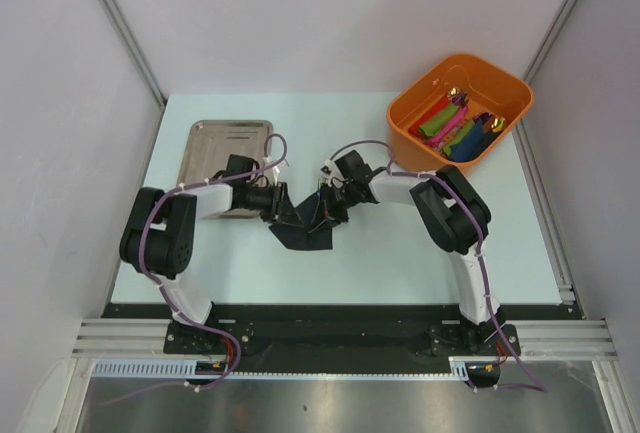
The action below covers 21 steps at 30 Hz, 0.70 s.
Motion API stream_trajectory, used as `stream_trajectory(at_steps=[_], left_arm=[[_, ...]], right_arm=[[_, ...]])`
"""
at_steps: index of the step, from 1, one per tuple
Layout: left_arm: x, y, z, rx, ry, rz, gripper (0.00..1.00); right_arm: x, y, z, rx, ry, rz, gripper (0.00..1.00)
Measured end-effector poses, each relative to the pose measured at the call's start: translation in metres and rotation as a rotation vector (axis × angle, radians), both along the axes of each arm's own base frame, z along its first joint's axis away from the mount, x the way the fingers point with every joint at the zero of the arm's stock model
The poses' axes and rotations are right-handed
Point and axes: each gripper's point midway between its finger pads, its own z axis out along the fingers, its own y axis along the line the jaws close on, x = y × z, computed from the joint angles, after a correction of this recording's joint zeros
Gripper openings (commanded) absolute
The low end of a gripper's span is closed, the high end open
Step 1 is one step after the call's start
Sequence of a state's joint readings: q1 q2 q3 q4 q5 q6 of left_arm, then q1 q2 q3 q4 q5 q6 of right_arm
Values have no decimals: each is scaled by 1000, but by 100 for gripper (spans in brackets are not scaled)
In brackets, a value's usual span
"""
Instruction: Place the utensils on the paper napkin and roll it up
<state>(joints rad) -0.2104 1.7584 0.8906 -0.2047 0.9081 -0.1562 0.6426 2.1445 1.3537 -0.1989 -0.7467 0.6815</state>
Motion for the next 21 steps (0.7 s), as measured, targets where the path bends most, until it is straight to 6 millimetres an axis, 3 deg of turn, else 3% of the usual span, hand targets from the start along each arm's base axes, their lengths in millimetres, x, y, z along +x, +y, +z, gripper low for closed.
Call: stream_trajectory(at_steps=[10, 21], left_arm=[[-21, 3, 0, -29, 8, -9, 35], [-22, 1, 4, -58, -49, -12, 34]], right_arm=[[-2, 3, -2, 2, -1, 6, 0], [0, 8, -5, 18, 2, 0, 0]])
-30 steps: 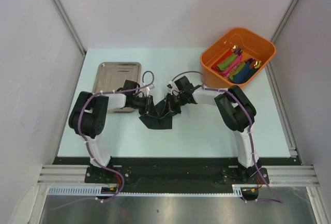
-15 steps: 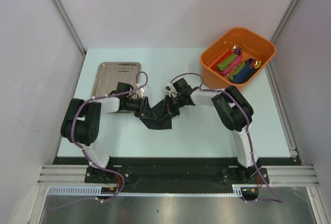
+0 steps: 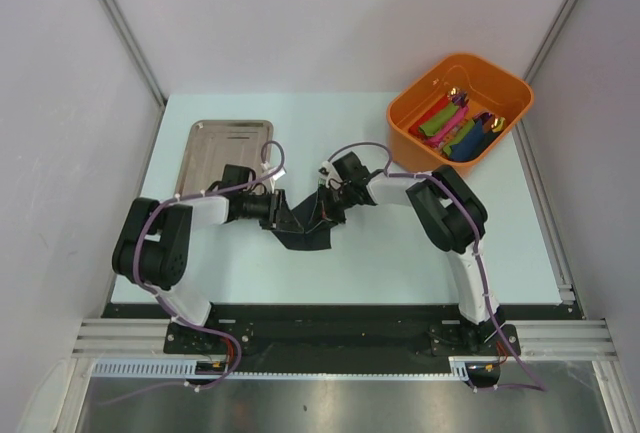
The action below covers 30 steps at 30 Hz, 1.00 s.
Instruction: Place the utensils on the paper napkin and roll it up
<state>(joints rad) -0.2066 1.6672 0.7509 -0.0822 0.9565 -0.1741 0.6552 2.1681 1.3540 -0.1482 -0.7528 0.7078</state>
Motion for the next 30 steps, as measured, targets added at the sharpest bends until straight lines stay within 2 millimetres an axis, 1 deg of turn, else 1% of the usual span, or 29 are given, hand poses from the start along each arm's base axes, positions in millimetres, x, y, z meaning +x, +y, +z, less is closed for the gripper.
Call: stream_trajectory(at_steps=[2, 3, 5, 6, 9, 11, 14, 18, 23, 25, 27, 30], left_arm=[[-1, -1, 1, -1, -10, -4, 34], [-2, -2, 2, -3, -17, -7, 34], [-4, -6, 5, -3, -35, -18, 34], [-5, -8, 6, -4, -43, -25, 34], [-8, -15, 10, -9, -65, -45, 35], [-9, -17, 11, -8, -72, -54, 35], [-12, -21, 10, 0, -81, -65, 35], [-17, -26, 12, 20, -121, -91, 34], [-24, -35, 11, 63, -189, -141, 28], [-23, -35, 8, 91, -202, -144, 25], [-20, -33, 5, 125, -220, -141, 25], [-15, -30, 3, 165, -236, -133, 24]], right_arm=[[0, 0, -2, 0, 5, -1, 1], [0, 0, -3, 0, 6, -3, 8], [0, 1, -4, 3, 14, -5, 16], [0, 1, -4, 3, 17, -6, 26], [0, 4, -2, 20, 23, -3, 37], [0, 6, 0, 32, 23, 0, 38], [-1, 7, 3, 46, 25, 5, 45], [-1, 8, 5, 57, 28, 8, 45], [-1, 9, 5, 60, 28, 9, 45], [-1, 8, 5, 60, 28, 9, 46], [-1, 8, 6, 60, 29, 8, 50], [0, 9, 7, 64, 33, 5, 51]])
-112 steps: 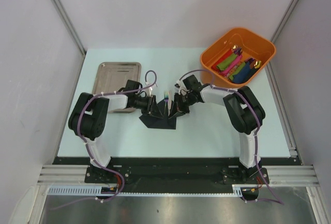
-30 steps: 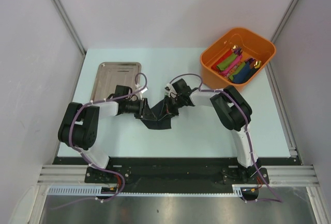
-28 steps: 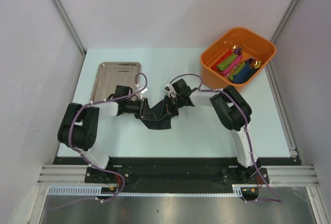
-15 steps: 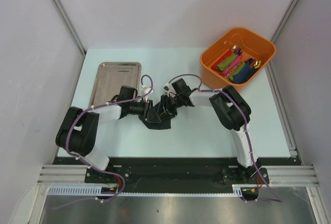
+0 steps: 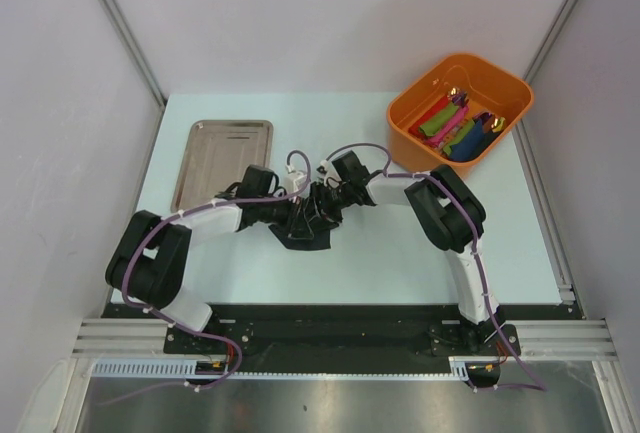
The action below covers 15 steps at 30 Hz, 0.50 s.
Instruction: Place the utensils on the paper napkin and roll it up
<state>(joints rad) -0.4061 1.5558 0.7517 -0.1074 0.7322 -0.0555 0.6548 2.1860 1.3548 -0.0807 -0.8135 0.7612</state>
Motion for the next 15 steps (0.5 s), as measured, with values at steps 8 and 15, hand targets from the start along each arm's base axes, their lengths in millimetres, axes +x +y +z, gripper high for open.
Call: stream_trajectory(at_steps=[8, 15], left_arm=[[1, 4, -8, 78, -27, 4, 23], [7, 8, -14, 133, -28, 12, 18]], right_arm=[[1, 0, 1, 3, 11, -8, 52], [5, -1, 1, 2, 12, -22, 52]])
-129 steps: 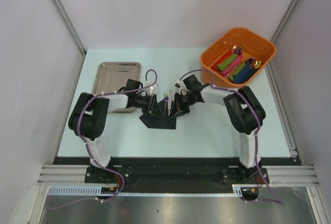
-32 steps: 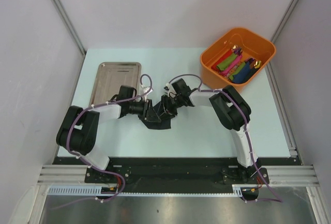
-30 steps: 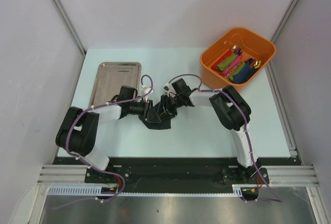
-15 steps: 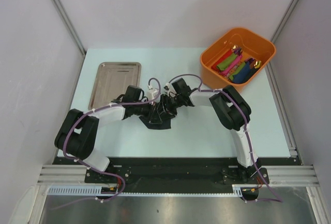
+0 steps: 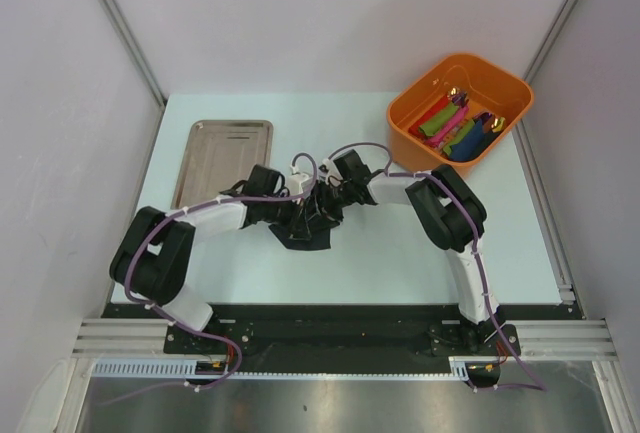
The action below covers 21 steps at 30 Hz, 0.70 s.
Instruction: Place the utensils on the paper napkin and roll it up
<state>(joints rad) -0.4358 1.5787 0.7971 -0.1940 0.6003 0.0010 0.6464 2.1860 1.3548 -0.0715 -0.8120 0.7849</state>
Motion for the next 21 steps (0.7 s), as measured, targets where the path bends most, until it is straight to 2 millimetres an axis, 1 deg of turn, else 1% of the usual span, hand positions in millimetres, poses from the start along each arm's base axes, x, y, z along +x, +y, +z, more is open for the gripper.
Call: stream_trajectory(at_steps=[5, 8, 11, 14, 18, 21], left_arm=[[-2, 7, -13, 50, 32, 11, 14], [-5, 12, -22, 85, 61, 22, 10], [-4, 15, -27, 108, 69, 31, 7], [-3, 15, -27, 113, 66, 35, 4], [1, 15, -27, 118, 53, 41, 2], [4, 15, -27, 121, 47, 46, 2]], right_arm=[[1, 0, 0, -1, -2, -4, 51], [2, -1, 0, -2, -3, -6, 51], [3, -1, 0, -1, -6, -9, 50], [4, -3, 2, -4, -5, -13, 47], [8, -8, 11, -5, -10, -23, 37], [18, -14, 24, 5, -35, -39, 28]])
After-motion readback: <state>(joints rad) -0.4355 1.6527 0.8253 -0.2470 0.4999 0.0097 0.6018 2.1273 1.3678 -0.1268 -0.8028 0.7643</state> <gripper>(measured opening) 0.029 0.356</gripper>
